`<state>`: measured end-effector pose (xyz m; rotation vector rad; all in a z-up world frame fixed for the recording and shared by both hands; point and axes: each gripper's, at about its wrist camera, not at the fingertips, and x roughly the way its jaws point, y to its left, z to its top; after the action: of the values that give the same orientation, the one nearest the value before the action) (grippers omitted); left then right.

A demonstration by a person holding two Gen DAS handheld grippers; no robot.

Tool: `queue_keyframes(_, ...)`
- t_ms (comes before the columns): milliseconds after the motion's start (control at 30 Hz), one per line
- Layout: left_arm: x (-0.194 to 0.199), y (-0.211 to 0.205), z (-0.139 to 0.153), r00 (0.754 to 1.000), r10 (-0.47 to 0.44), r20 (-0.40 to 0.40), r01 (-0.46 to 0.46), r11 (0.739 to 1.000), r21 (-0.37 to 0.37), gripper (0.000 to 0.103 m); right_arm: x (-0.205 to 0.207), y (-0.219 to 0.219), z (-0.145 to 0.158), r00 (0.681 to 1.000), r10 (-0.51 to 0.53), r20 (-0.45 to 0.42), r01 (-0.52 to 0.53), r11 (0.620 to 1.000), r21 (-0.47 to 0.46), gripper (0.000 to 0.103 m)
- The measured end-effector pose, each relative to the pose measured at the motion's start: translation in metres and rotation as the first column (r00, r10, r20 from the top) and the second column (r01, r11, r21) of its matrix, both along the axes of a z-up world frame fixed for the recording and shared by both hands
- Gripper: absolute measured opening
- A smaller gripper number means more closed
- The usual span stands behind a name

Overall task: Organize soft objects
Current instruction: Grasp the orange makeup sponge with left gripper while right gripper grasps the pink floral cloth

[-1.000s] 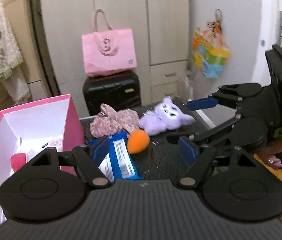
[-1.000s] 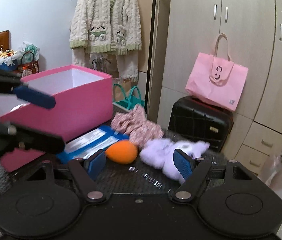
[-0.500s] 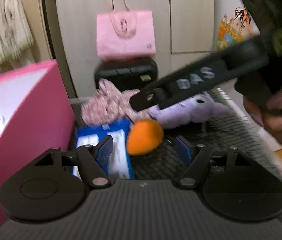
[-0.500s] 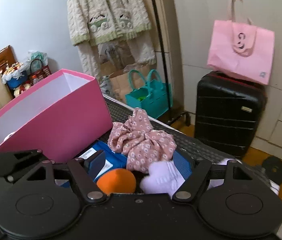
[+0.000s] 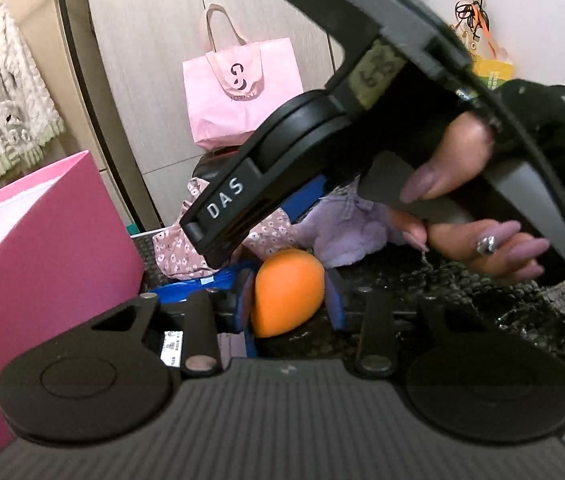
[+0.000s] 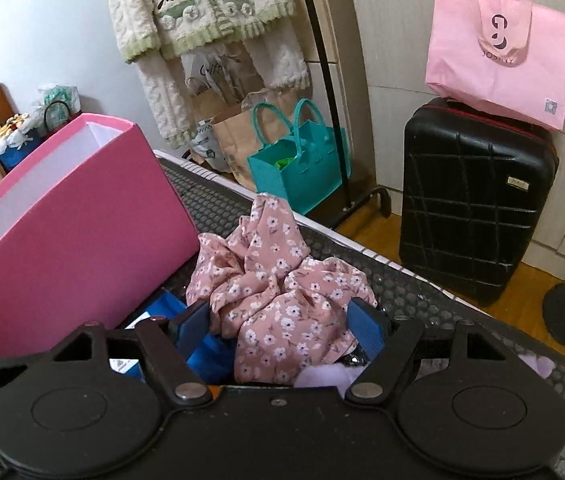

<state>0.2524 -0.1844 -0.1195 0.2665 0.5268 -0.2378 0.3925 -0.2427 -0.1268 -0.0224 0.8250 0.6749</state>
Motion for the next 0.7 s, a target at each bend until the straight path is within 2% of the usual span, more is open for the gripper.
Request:
queue_keyframes(33, -0.001, 0.0, 0.001, 1.0, -0.002, 0.0, 0.002, 1.0, -0.003, 0.036, -0.002, 0.0, 0.001, 1.0, -0.003, 0.006, 0.003, 1.0, -0.002, 0.055)
queue_keyframes(133, -0.002, 0.004, 0.005, 1.0, -0.01, -0.015, 0.009, 0.999, -0.045, 0.036, -0.007, -0.003, 0.005, 1.0, 0.005, 0.005, -0.005, 1.0, -0.005, 0.017)
queue_keyframes(233, -0.006, 0.008, 0.012, 1.0, -0.015, -0.007, 0.015, 0.996, -0.083, 0.036, -0.02, -0.006, 0.013, 0.998, -0.022, 0.055, 0.023, 1.0, -0.014, 0.013)
queue_keyframes(367, -0.015, 0.017, 0.02, 1.0, -0.006, 0.006, 0.007, 0.995, -0.101, 0.036, -0.041, -0.009, 0.03, 0.994, -0.028, 0.108, 0.027, 1.0, 0.007, 0.012)
queue_keyframes(533, -0.024, 0.033, 0.032, 1.0, 0.004, -0.014, -0.006, 0.989, -0.149, 0.036, -0.072, -0.009, 0.051, 0.987, -0.026, 0.159, 0.026, 1.0, 0.001, 0.012)
queue_keyframes(700, -0.043, 0.041, 0.042, 0.998, 0.021, -0.054, -0.028, 0.99, -0.136, 0.036, -0.107, -0.01, 0.062, 0.983, -0.041, 0.178, 0.046, 0.999, -0.023, 0.012)
